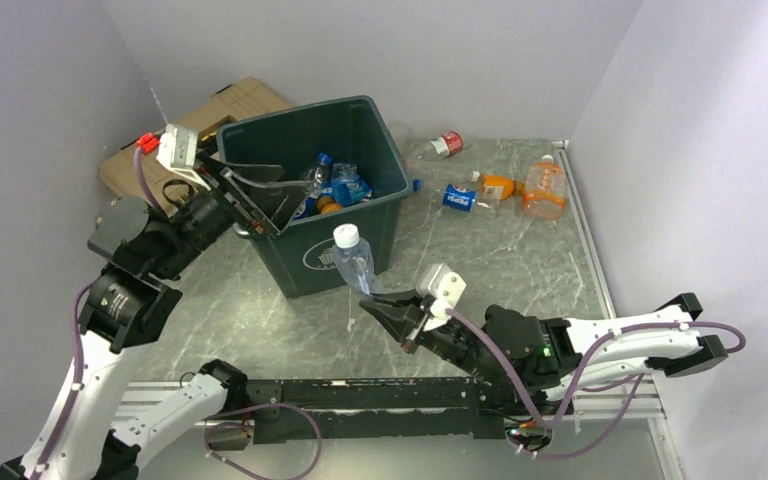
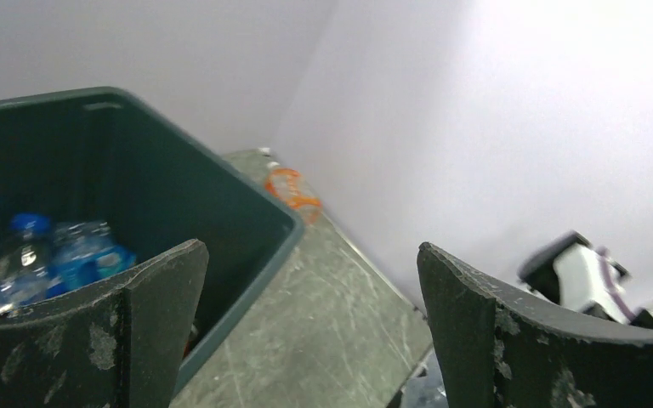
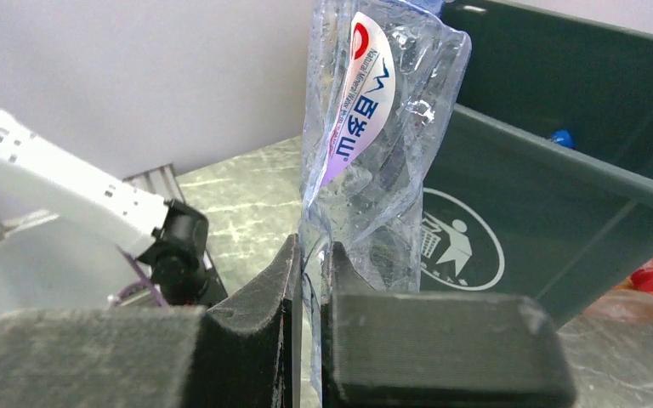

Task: Put the plastic bottles in the bin
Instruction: Pick up the plastic bottle from the corner of the board.

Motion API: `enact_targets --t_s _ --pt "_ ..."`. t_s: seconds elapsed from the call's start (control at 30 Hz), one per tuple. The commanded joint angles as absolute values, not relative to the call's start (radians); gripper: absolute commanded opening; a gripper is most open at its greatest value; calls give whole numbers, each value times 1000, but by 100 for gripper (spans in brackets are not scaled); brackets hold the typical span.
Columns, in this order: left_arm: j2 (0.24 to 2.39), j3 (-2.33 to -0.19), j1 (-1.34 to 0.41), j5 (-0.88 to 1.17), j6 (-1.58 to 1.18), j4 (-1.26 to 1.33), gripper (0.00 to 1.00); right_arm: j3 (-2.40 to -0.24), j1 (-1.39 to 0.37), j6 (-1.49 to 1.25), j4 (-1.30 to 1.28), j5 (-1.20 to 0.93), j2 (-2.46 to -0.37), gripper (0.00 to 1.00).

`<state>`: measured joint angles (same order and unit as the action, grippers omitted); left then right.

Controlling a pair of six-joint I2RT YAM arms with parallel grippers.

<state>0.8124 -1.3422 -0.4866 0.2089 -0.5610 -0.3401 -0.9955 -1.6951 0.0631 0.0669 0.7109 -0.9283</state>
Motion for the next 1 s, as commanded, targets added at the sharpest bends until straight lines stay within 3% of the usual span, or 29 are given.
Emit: enact_targets --t_s 0.0,0.2,0.43,0.97 --pt "845 -1342 -488 478 -567 -197 99 -889 -1701 97 193 547 -813 0" --pt "870 -1314 -487 678 -574 -166 100 -782 -1701 41 250 450 -677 0" --pt "925 -1250 -489 986 -717 106 99 -752 -1699 5 271 382 -643 0" --pt "930 -1192 -600 975 -738 166 90 -724 -1666 2 386 449 -689 0"
